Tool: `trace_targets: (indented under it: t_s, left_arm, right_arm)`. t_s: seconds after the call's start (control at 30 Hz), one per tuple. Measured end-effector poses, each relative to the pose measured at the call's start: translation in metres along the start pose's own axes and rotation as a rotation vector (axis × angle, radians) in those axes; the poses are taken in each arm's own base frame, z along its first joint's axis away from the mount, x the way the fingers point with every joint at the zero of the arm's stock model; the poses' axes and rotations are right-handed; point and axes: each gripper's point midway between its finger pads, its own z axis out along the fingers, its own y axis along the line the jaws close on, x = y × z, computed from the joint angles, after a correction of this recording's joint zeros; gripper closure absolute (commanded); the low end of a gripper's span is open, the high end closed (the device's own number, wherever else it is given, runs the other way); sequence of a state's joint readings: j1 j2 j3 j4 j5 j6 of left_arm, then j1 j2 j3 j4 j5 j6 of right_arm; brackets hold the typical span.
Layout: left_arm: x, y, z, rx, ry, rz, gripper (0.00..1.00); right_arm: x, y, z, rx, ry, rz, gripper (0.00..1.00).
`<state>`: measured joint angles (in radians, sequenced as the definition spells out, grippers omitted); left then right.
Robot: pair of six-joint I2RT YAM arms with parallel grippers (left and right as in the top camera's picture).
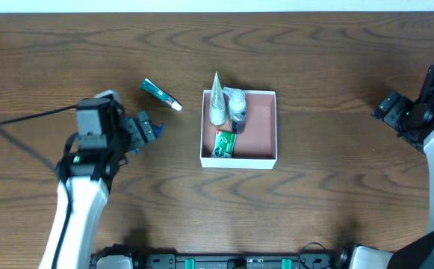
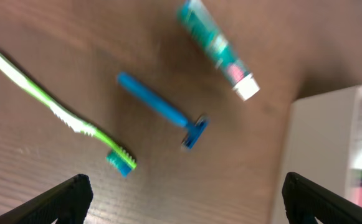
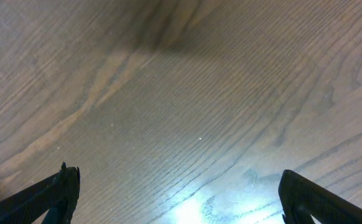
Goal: Pack container
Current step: 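Move the left gripper toward the green toothbrush, then grasp the green toothbrush by its handle with the left gripper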
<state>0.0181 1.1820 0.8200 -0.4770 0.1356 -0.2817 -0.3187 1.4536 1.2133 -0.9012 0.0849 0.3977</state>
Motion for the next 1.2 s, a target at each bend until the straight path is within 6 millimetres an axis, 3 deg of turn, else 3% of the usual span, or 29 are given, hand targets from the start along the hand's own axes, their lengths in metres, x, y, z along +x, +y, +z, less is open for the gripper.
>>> trace_targets:
  t_s: [0.1,0.23,0.53,0.77,0.93,1.2]
  left_arm:
    - [0.018,0.009,0.026,-0.037,0.104,-0.007,0.02]
    - [0.032,0.015,0.042,-0.063,0.176,-0.014,0.02]
    - [0.04,0.011,0.044,-0.037,0.214,-0.055,0.02]
    - [0.025,0.01,0.046,-0.026,0.158,-0.16,0.01]
    - [0.005,0.039,0.045,-0.065,0.087,-0.383,0.0]
    - [-0.009,0.087,0.037,-0.133,0.021,-0.611,0.02]
  right_arm:
    - [0.0,0.0,0.0,0.0,0.0,0.0,0.01]
    - [0.0,0.0,0.0,0.0,0.0,0.0,0.01]
    - [0.0,0.0,0.0,0.0,0.0,0.0,0.01]
    - [0.0,0.0,0.0,0.0,0.0,0.0,0.01]
    - [0.0,0.0,0.0,0.0,0.0,0.0,0.01]
    - [0.0,0.0,0.0,0.0,0.0,0.0,0.01]
